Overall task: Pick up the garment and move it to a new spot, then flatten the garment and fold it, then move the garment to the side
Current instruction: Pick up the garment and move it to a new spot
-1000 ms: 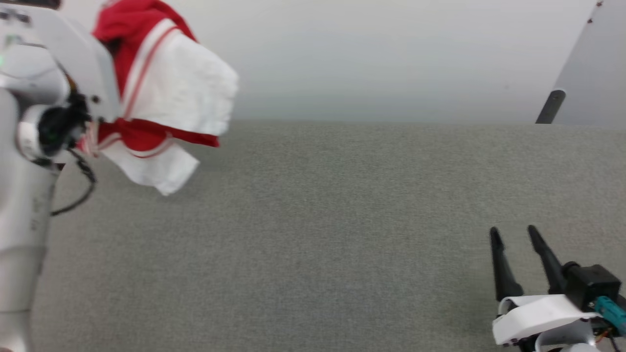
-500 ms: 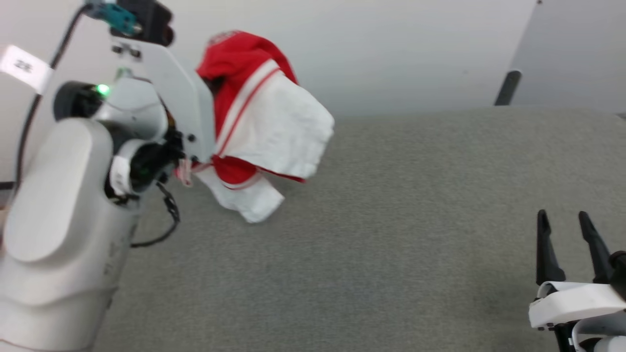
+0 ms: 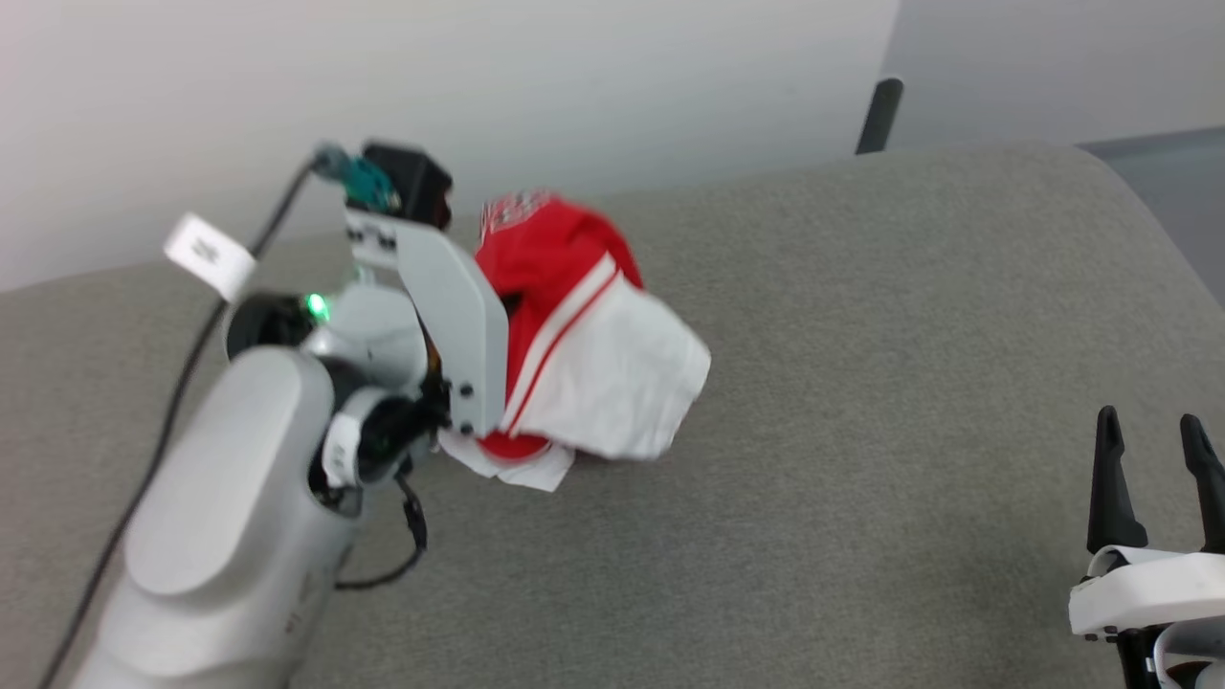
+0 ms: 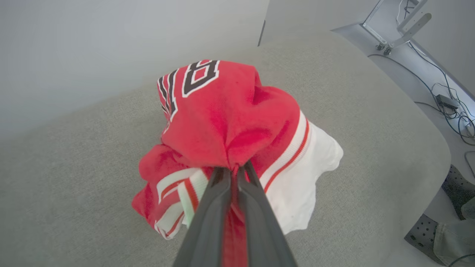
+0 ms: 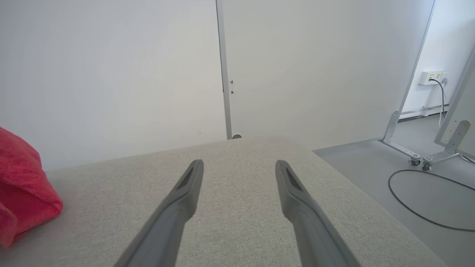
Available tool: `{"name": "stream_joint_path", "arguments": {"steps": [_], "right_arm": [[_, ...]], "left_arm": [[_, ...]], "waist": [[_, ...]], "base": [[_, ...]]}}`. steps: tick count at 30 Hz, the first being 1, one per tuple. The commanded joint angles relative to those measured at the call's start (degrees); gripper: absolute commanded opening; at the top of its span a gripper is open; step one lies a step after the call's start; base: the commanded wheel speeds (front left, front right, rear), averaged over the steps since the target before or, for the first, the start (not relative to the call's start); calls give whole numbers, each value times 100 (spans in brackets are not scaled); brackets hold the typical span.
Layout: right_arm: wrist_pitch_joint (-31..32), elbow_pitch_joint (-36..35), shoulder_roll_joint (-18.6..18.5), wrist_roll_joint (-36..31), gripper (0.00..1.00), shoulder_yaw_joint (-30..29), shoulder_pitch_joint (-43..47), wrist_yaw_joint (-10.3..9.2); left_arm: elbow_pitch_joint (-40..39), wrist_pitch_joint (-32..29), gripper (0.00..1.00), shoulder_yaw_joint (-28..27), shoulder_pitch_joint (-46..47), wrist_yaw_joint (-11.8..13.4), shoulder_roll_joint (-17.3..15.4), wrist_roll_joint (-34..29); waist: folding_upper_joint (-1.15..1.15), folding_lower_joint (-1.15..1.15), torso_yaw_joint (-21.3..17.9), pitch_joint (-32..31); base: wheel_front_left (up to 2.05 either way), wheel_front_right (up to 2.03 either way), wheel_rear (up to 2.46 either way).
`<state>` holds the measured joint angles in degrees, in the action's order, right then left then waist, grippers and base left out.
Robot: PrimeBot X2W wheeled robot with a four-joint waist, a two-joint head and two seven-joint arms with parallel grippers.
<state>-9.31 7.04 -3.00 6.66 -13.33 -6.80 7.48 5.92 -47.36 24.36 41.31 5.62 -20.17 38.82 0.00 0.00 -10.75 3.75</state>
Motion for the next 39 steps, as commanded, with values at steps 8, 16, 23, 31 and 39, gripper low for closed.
{"name": "stream_joint_path", "arguments": {"steps": [8,16,23,31,39], "right_arm": [[-123,304,16,208,100,167,-129,2],[-161,595,15,250,100,368,-223,2],[-106,677,15,167,100,430,-145,2],[2,576,15,127,100,555,43,2],[60,503,15,195,100,627,199,2]], "left_arm": [[703,83,0,270,-441,-166,160,98],[1358,189,100,358,-502,-313,485,342],[1438,350,100,287,-369,-418,528,414],[1028,882,100,230,-542,-682,354,327],[567,1897,100,56,-876,-984,128,199]], "waist": [[0,0,-186,214],[0,0,-42,139],[0,0,233,-110],[0,0,658,-464],[0,0,1228,-671]], "base": [[0,0,0],[0,0,0],[0,0,0],[0,0,0],[0,0,0]]}}
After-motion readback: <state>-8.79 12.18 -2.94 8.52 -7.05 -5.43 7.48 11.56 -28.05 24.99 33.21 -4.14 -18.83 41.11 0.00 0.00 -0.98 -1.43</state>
